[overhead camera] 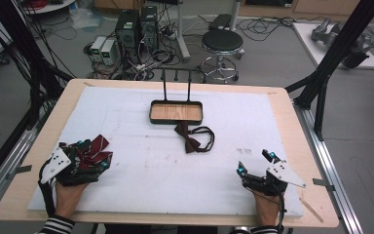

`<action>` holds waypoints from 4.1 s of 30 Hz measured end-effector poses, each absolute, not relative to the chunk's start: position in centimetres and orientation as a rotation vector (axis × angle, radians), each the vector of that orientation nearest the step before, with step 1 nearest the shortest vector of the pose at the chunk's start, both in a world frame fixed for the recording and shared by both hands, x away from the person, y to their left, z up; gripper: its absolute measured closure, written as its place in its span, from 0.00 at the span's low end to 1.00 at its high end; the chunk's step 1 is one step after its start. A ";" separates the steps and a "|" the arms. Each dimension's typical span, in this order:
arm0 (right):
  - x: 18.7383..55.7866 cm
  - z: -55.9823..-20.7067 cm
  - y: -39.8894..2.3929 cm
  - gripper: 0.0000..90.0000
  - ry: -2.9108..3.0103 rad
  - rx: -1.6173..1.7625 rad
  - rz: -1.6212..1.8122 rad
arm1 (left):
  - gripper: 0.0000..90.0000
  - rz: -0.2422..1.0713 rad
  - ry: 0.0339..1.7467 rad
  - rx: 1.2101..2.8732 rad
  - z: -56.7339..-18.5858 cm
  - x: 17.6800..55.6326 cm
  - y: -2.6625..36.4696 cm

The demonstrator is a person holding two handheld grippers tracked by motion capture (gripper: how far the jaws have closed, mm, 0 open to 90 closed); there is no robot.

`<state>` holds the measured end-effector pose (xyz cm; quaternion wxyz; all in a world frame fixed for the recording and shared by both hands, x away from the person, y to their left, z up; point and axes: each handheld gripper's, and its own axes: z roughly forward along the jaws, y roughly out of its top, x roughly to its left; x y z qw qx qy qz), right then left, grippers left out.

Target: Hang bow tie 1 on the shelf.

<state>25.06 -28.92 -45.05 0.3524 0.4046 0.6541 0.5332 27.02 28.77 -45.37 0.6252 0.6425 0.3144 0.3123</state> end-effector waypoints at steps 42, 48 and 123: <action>24.8 -45.2 -29.5 0.05 1.645 1.062 1.443 | 0.09 0.730 0.746 1.623 -40.7 27.0 30.3; 24.8 -45.2 -29.5 0.05 1.643 1.067 1.445 | 0.10 0.702 0.753 1.698 -39.5 27.3 31.3; 24.8 -45.2 -29.5 0.05 1.636 1.061 1.445 | 0.41 0.293 0.963 2.568 -40.4 35.2 32.7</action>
